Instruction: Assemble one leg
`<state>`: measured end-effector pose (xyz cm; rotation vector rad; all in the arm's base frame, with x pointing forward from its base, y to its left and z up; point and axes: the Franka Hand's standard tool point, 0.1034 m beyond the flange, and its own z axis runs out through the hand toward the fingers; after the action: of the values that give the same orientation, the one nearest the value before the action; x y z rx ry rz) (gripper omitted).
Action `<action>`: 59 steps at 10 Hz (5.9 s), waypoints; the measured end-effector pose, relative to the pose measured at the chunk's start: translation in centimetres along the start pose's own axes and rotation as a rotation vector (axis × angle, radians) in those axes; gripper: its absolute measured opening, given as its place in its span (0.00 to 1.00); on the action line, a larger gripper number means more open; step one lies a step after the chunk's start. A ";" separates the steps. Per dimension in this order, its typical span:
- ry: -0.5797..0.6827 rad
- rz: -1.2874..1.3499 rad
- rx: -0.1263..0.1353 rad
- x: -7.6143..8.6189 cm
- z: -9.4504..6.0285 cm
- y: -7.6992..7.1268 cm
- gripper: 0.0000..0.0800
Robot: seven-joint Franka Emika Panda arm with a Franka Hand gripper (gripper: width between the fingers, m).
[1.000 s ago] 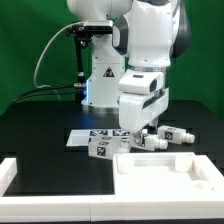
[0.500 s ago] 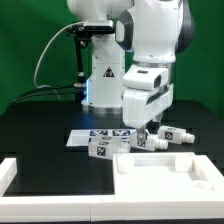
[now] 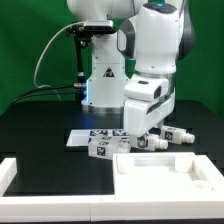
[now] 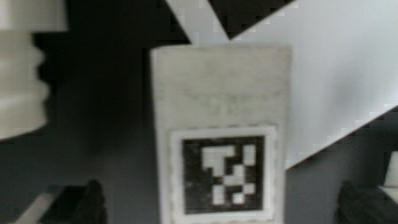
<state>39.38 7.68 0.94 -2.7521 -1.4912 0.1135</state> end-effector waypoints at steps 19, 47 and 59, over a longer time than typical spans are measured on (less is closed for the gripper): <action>-0.030 -1.093 -0.072 -3.7 -4.5 4.1 0.36; 0.017 -1.786 0.029 -0.4 0.3 0.6 0.73; -0.045 -0.983 -0.098 -1.3 -6.9 3.6 0.81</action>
Offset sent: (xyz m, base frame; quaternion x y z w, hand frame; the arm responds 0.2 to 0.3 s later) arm 0.0000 0.0000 0.0000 0.0000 0.0000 0.0000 1.0000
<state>42.15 4.84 7.70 -1.7560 -2.6762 0.0836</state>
